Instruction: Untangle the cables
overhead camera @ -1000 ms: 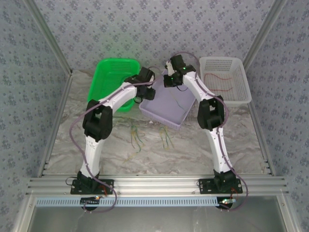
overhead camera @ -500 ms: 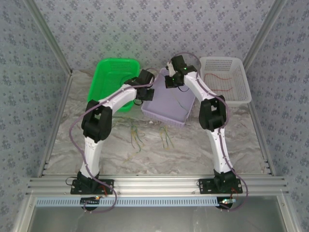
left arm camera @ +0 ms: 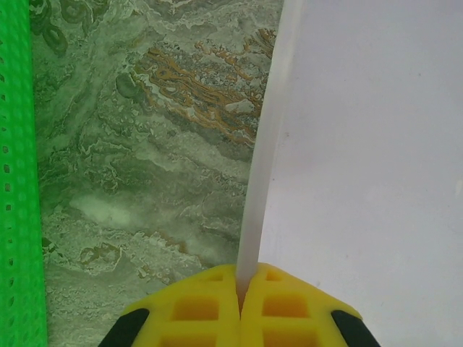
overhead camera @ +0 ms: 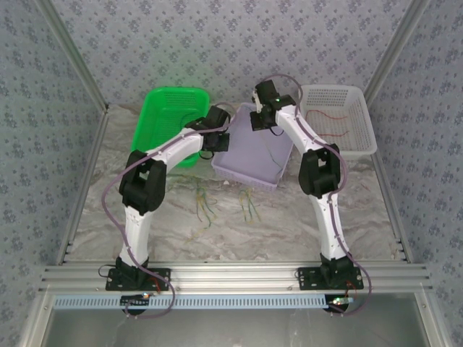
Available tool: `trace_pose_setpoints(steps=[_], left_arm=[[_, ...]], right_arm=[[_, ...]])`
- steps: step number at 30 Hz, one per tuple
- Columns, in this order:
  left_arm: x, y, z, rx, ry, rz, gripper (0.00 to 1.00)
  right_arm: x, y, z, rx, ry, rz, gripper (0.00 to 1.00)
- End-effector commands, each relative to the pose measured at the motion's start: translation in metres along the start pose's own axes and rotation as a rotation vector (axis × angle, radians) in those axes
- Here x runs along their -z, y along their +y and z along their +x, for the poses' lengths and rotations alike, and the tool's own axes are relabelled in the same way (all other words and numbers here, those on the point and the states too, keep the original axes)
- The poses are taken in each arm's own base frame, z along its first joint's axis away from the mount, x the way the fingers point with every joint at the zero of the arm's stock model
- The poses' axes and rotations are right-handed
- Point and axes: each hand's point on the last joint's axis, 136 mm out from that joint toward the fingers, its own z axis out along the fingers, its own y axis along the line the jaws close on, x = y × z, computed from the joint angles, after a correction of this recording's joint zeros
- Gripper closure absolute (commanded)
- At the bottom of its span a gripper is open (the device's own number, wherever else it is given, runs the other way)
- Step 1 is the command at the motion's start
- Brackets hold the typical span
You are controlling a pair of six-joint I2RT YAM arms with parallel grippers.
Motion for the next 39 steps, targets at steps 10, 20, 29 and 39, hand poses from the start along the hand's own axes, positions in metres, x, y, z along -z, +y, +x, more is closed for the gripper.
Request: trace_pose_setpoints(steps=[10, 20, 29, 39], left_arm=[[0.005, 0.038, 0.007, 0.094, 0.016, -0.133, 1.00], [0.016, 0.042, 0.004, 0.114, -0.001, -0.143, 1.00], [0.017, 0.039, 0.000, 0.116, 0.002, -0.135, 1.00], [0.024, 0.030, -0.003, 0.112, -0.021, -0.114, 1.00]], right_arm=[[-0.002, -0.043, 0.045, 0.039, 0.202, 0.168, 1.00], [-0.011, -0.068, 0.049, 0.162, 0.263, 0.286, 1.00], [-0.022, -0.071, 0.055, 0.192, 0.277, 0.300, 1.00], [-0.067, -0.060, 0.063, 0.181, 0.290, 0.265, 1.00]])
